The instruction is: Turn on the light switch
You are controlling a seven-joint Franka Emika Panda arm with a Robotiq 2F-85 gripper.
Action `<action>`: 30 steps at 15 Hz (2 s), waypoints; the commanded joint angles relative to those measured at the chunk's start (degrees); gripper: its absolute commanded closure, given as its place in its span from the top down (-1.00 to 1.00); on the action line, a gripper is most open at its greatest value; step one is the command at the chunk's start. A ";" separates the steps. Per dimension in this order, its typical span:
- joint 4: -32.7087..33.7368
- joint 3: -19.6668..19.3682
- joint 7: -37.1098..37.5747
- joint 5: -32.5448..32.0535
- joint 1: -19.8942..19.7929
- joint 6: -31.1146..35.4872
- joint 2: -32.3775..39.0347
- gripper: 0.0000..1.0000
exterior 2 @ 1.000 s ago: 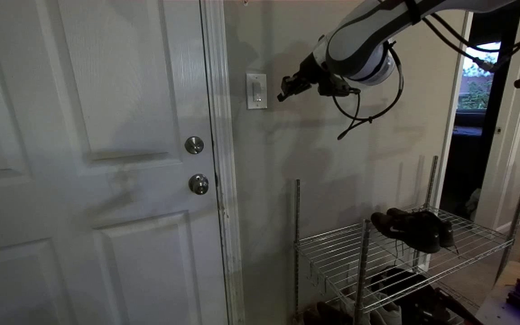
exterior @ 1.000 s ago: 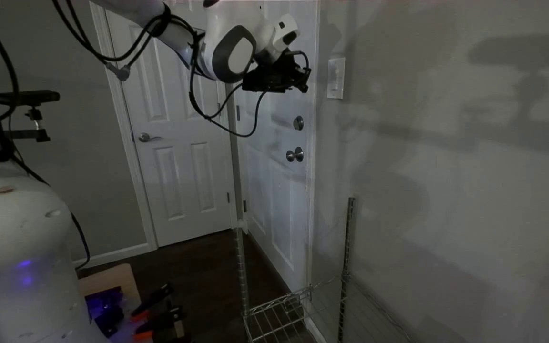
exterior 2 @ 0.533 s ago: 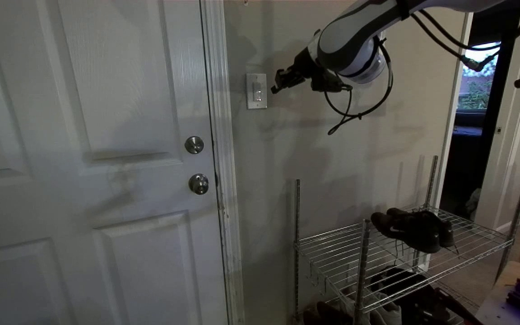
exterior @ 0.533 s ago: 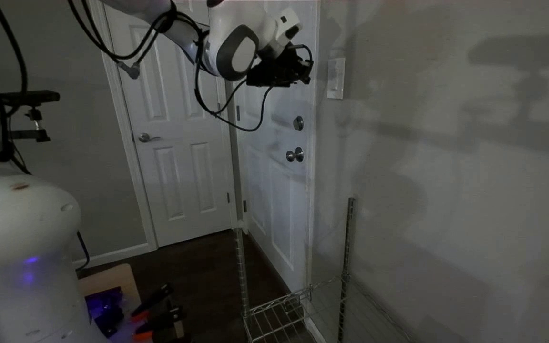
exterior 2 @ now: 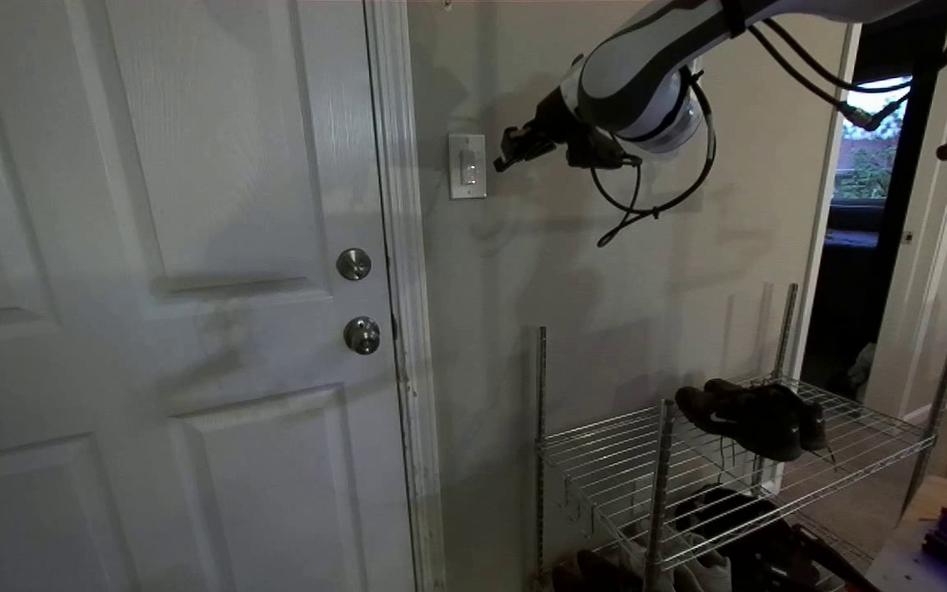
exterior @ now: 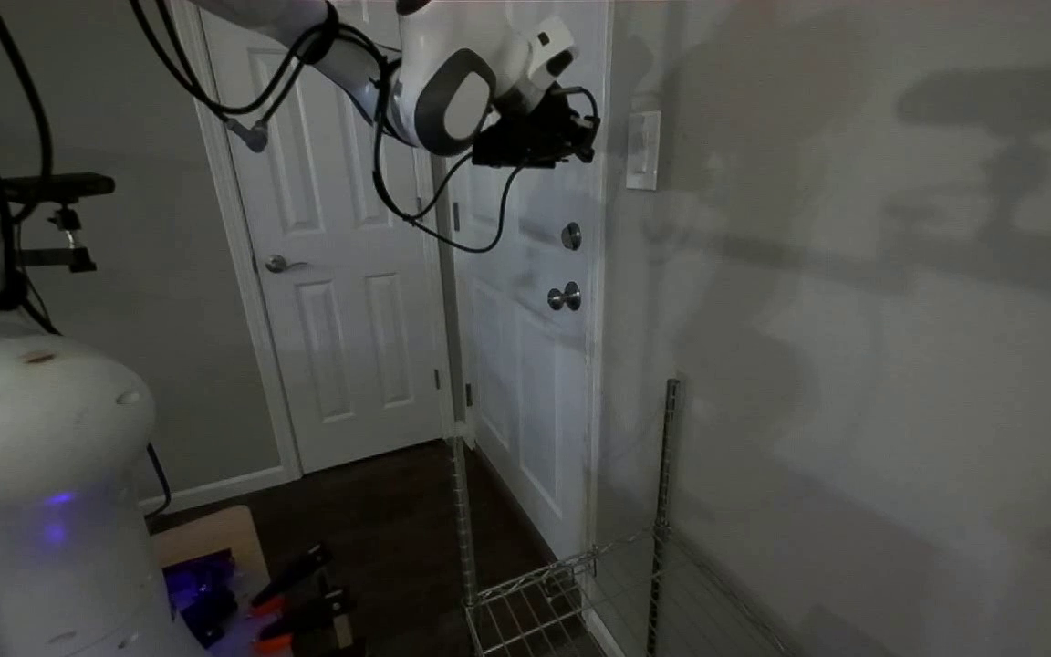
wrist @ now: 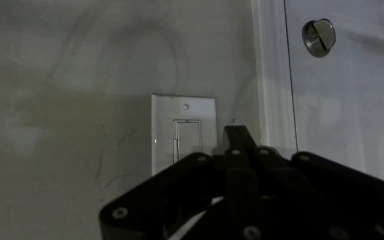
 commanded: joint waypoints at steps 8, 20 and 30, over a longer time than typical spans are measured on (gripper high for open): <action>1.55 1.51 1.68 -0.88 -1.39 2.88 2.33 -1.00; 12.32 -0.10 2.04 -0.88 -0.66 3.94 12.03 -1.00; 19.59 0.01 6.96 -4.16 -4.20 3.93 18.08 -1.00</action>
